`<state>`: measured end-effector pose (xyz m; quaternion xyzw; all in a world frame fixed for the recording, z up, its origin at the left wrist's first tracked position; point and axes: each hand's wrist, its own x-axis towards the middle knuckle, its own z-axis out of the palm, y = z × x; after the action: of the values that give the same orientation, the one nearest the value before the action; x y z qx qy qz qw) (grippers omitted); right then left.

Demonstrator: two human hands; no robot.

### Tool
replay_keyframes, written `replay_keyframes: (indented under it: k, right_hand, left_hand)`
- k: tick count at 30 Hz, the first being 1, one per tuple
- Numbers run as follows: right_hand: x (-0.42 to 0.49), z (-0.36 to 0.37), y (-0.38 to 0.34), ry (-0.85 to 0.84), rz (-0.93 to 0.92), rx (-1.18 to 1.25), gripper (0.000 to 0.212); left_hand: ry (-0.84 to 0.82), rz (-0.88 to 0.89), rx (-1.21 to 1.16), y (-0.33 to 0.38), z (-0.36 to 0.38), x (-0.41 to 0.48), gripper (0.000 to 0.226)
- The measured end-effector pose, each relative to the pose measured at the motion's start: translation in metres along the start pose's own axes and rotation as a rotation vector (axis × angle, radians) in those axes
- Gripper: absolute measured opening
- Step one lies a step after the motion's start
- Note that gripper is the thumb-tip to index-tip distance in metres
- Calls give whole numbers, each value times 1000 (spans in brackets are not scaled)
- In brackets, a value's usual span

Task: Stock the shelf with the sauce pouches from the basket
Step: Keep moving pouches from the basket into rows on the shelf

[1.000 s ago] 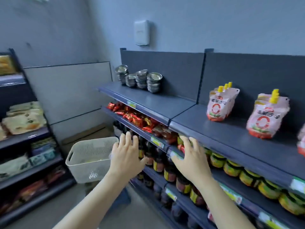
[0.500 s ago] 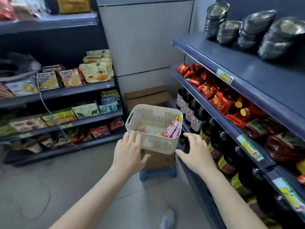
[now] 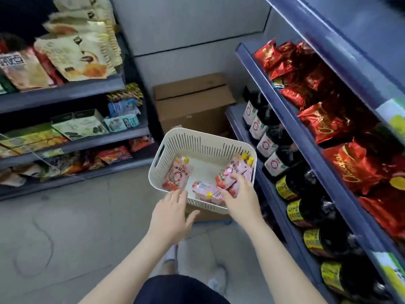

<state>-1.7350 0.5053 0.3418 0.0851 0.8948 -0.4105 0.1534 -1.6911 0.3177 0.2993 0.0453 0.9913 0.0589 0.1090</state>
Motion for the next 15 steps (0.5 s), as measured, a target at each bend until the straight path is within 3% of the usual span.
replay_keyframes:
  k: [7,12,15]
  right_hand:
    - [84,41,22,23,155,-69,48]
    - [136,75,46,-9,315,-95,60]
    - [156,94,68,8,473,-4,70]
  left_hand:
    - [-97,80,-50,-38,35,111,49]
    - [-286,240,35,-38,71,187,54]
    - [-501,287,-66,-33,104,215,57]
